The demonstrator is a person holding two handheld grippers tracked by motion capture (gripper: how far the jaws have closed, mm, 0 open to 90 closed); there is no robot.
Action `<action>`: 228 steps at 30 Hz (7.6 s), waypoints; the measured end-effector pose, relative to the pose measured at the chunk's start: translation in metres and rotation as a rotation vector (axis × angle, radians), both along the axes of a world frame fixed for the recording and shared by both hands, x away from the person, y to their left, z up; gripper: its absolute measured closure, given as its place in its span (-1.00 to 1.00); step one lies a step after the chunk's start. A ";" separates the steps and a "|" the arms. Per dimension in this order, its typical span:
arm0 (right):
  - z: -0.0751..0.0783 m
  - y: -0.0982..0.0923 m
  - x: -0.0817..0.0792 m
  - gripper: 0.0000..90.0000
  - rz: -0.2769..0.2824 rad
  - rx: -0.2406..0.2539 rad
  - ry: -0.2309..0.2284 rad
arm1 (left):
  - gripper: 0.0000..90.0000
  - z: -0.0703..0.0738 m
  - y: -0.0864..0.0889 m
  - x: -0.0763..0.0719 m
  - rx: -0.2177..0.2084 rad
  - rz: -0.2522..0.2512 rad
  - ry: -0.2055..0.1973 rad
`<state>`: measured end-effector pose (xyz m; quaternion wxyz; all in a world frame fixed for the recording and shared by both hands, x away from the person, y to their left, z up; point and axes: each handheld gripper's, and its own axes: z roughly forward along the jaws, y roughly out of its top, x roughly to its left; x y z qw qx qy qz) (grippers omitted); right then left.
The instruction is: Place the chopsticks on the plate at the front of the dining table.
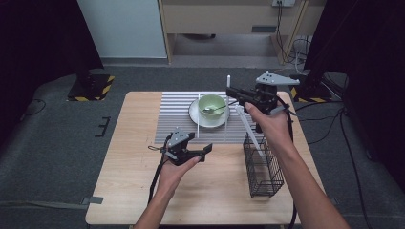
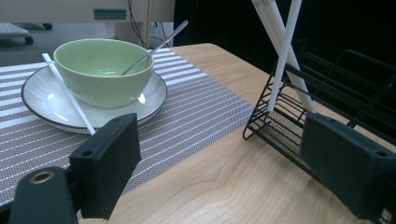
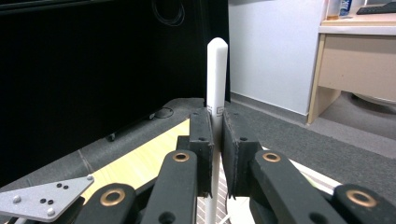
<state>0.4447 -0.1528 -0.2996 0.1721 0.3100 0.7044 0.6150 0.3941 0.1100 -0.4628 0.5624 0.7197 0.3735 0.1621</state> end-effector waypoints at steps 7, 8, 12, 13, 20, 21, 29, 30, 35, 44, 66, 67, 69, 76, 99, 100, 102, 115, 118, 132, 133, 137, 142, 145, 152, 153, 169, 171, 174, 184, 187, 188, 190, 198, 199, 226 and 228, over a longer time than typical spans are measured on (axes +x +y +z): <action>0.000 0.007 0.000 0.85 0.016 0.024 0.004 | -0.71 0.002 -0.002 0.000 -0.007 -0.005 -0.008; 0.000 0.007 0.000 0.85 0.019 0.025 0.005 | -0.71 0.002 -0.002 0.000 -0.010 -0.006 -0.011; 0.000 0.010 -0.001 0.85 0.027 0.032 0.005 | -0.67 0.003 -0.004 0.000 -0.026 -0.006 -0.006; 0.001 0.010 -0.001 0.85 0.030 0.037 0.007 | -0.65 0.003 -0.004 0.000 -0.026 -0.008 -0.005; 0.001 0.013 -0.003 0.85 0.042 0.050 0.009 | -0.34 0.006 -0.007 -0.002 -0.045 -0.049 -0.009; 0.001 0.013 -0.003 0.85 0.044 0.050 0.009 | -0.27 0.006 -0.007 -0.003 -0.049 -0.052 -0.009; 0.004 0.012 -0.005 0.85 0.053 0.065 0.010 | 0.11 0.007 -0.011 -0.004 -0.041 -0.080 -0.009; 0.004 0.012 -0.005 0.85 0.054 0.066 0.010 | 0.16 0.007 -0.011 -0.004 -0.038 -0.080 -0.012; 0.005 0.012 -0.006 0.85 0.060 0.067 0.011 | 0.29 0.006 -0.014 -0.005 -0.030 -0.090 -0.013; 0.006 0.015 -0.009 0.85 0.078 0.075 0.013 | 0.46 0.007 -0.017 -0.006 -0.023 -0.107 -0.012; 0.008 0.019 -0.013 0.85 0.110 0.081 0.030 | 0.74 0.006 -0.022 -0.005 -0.046 -0.122 0.005; 0.008 0.020 -0.013 0.85 0.111 0.084 0.031 | 0.75 0.006 -0.022 -0.005 -0.052 -0.123 0.008; 0.008 0.021 -0.013 0.85 0.113 0.083 0.031 | 0.79 0.006 -0.021 -0.005 -0.059 -0.129 0.007; 0.007 0.026 -0.013 0.85 0.122 0.071 0.037 | 0.87 0.007 -0.019 -0.005 -0.053 -0.138 0.001; 0.005 0.027 -0.008 0.84 0.117 0.077 0.052 | 0.92 0.007 -0.020 -0.009 -0.006 -0.117 -0.026; 0.005 0.027 -0.008 0.84 0.117 0.078 0.054 | 0.92 0.007 -0.020 -0.009 -0.004 -0.114 -0.028; 0.005 0.026 -0.007 0.84 0.115 0.077 0.054 | 0.92 0.007 -0.019 -0.009 -0.004 -0.109 -0.030; 0.004 0.027 -0.007 0.66 0.107 0.066 0.046 | 0.92 0.008 -0.019 -0.010 0.002 -0.080 -0.040; 0.004 0.026 -0.008 0.51 0.107 0.059 0.045 | 0.92 0.009 -0.019 -0.009 0.003 -0.072 -0.042; -0.005 -0.018 -0.014 -0.24 -0.040 0.017 -0.010 | 0.92 0.017 -0.014 -0.004 0.004 -0.026 -0.055; -0.007 -0.025 -0.013 -0.25 -0.056 0.014 -0.016 | 0.92 0.017 -0.014 -0.004 0.007 -0.023 -0.058; -0.015 -0.046 -0.011 -0.33 -0.110 0.001 -0.018 | 0.92 0.020 -0.011 -0.001 0.002 0.007 -0.061; -0.028 -0.072 -0.008 -0.44 -0.197 -0.016 -0.015 | 0.92 0.022 -0.007 0.001 0.006 0.041 -0.065; -0.039 -0.090 -0.004 -0.49 -0.250 -0.014 -0.001 | 0.92 0.022 -0.005 0.002 0.007 0.055 -0.063; -0.070 -0.123 0.002 -0.53 -0.354 -0.005 0.033 | 0.92 0.019 -0.005 0.006 0.017 0.067 -0.055; -0.076 -0.129 0.004 -0.53 -0.370 0.001 0.044 | 0.92 0.019 -0.004 0.007 0.018 0.069 -0.056; -0.138 -0.172 0.012 -0.61 -0.515 -0.050 0.151 | 0.92 0.018 -0.003 0.013 0.027 0.113 -0.038; -0.144 -0.174 0.012 -0.62 -0.521 -0.056 0.163 | 0.92 0.019 -0.003 0.014 0.027 0.120 -0.032; -0.153 -0.175 0.011 -0.64 -0.525 -0.080 0.181 | 0.92 0.020 -0.003 0.016 0.027 0.132 -0.027; -0.186 -0.173 0.009 -0.66 -0.540 -0.158 0.231 | 0.92 0.024 0.000 0.022 0.040 0.200 -0.032; -0.193 -0.173 0.008 -0.66 -0.543 -0.165 0.246 | 0.92 0.023 0.002 0.023 0.044 0.227 -0.030; -0.195 -0.173 0.007 -0.66 -0.542 -0.167 0.255 | 0.92 0.023 0.002 0.023 0.048 0.239 -0.029; -0.201 -0.172 0.006 -0.67 -0.539 -0.179 0.264 | 0.92 0.023 0.003 0.024 0.054 0.260 -0.028; -0.216 -0.170 0.002 -0.69 -0.530 -0.198 0.296 | 0.92 0.020 0.000 0.027 0.086 0.298 -0.016; -0.218 -0.170 0.001 -0.69 -0.529 -0.198 0.302 | 0.92 0.020 0.000 0.027 0.087 0.302 -0.012; -0.244 -0.160 -0.005 -0.66 -0.582 -0.317 0.358 | 0.92 0.003 0.004 0.040 0.134 0.401 0.049; -0.245 -0.160 -0.005 -0.67 -0.577 -0.320 0.357 | 0.92 0.001 0.004 0.042 0.131 0.409 0.055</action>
